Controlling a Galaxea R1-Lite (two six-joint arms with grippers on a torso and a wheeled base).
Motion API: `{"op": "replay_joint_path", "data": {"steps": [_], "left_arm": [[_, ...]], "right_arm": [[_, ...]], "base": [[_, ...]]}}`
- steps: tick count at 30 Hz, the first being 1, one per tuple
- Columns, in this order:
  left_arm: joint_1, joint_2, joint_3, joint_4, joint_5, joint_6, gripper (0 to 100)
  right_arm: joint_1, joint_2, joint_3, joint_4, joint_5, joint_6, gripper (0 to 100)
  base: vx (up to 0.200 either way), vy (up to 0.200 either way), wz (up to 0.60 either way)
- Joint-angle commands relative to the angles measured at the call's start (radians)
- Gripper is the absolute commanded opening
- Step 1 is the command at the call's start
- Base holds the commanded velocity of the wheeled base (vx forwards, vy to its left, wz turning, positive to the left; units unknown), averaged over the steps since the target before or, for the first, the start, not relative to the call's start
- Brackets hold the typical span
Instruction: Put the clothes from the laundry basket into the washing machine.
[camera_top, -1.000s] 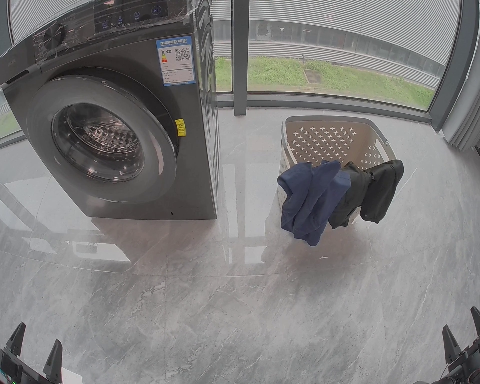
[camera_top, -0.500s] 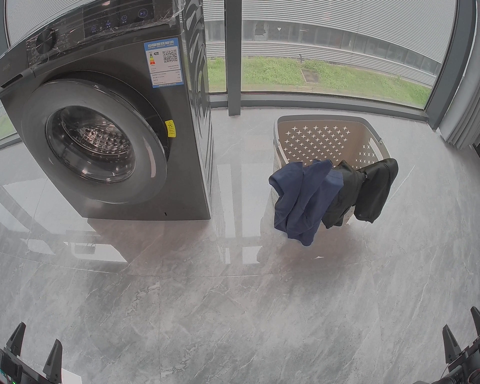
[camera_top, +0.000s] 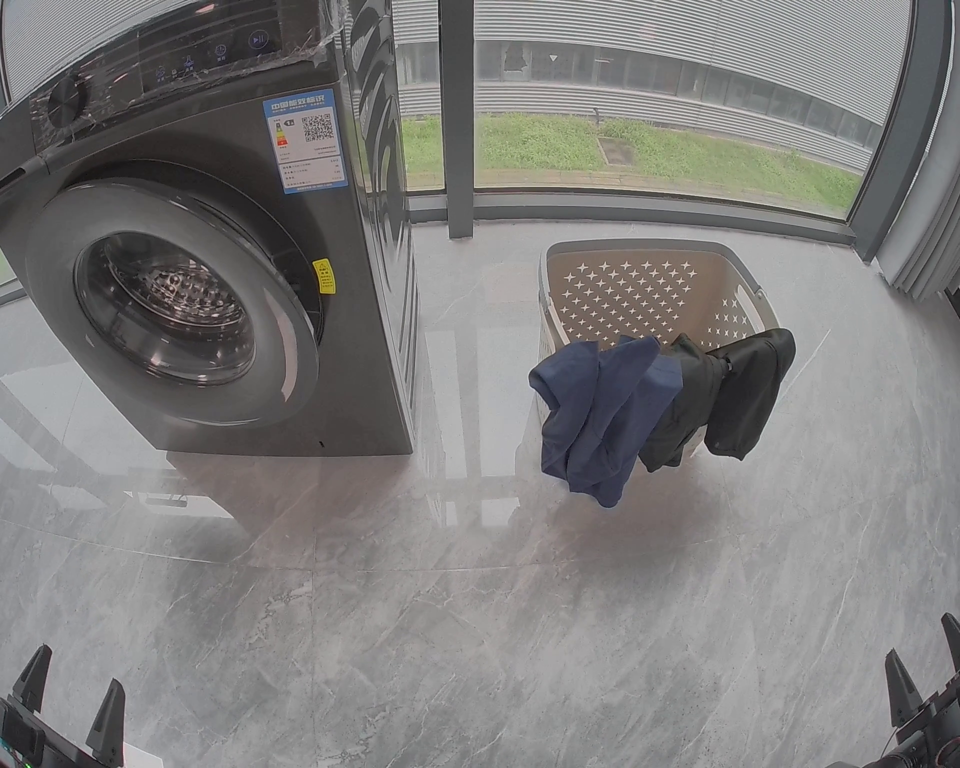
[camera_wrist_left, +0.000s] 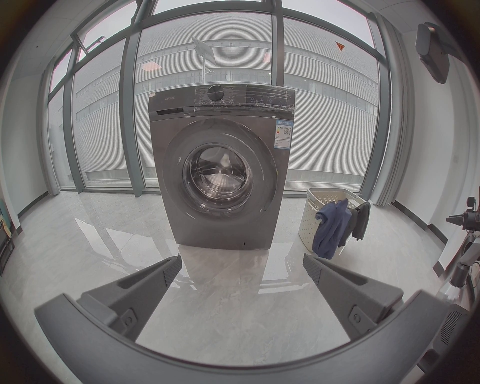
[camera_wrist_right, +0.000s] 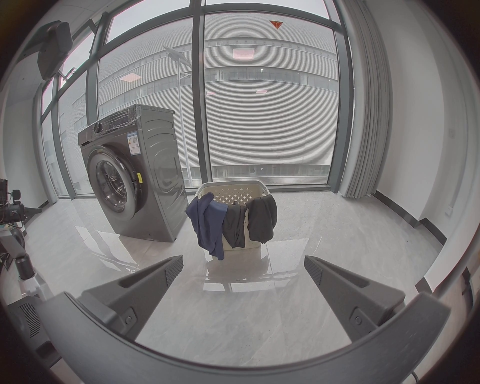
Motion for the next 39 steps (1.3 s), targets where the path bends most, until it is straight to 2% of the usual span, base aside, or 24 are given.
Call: {"op": "replay_joint_path", "data": {"steps": [1,7,19,26,37,39], "left_arm": [[0.000,-0.010,0.016,0.000,0.001,0.000,100],[0.000,-0.010,0.018,0.000,0.001,0.000,100],[0.000,-0.010,0.018,0.000,0.001,-0.002,100],[0.000,-0.010,0.018,0.000,0.001,-0.002,100],[-0.001,-0.010,0.016,0.001,0.001,-0.002,100],[0.000,-0.010,0.018,0.000,0.001,-0.002,100]], "right_arm": [[0.001,-0.016,0.018,0.000,0.000,0.000,100],[0.001,-0.016,0.018,0.000,0.000,0.000,100],[0.000,-0.016,0.018,0.000,0.000,0.000,100],[0.001,-0.016,0.018,0.000,0.000,0.000,100],[0.001,-0.016,0.018,0.000,0.000,0.000,100],[0.001,-0.016,0.018,0.000,0.000,0.000,100]], "base": [[0.200,0.000,0.00],[0.000,0.000,0.00],[0.000,-0.200,0.00],[0.000,0.000,0.00],[0.200,0.000,0.00],[0.000,0.000,0.00]]}}
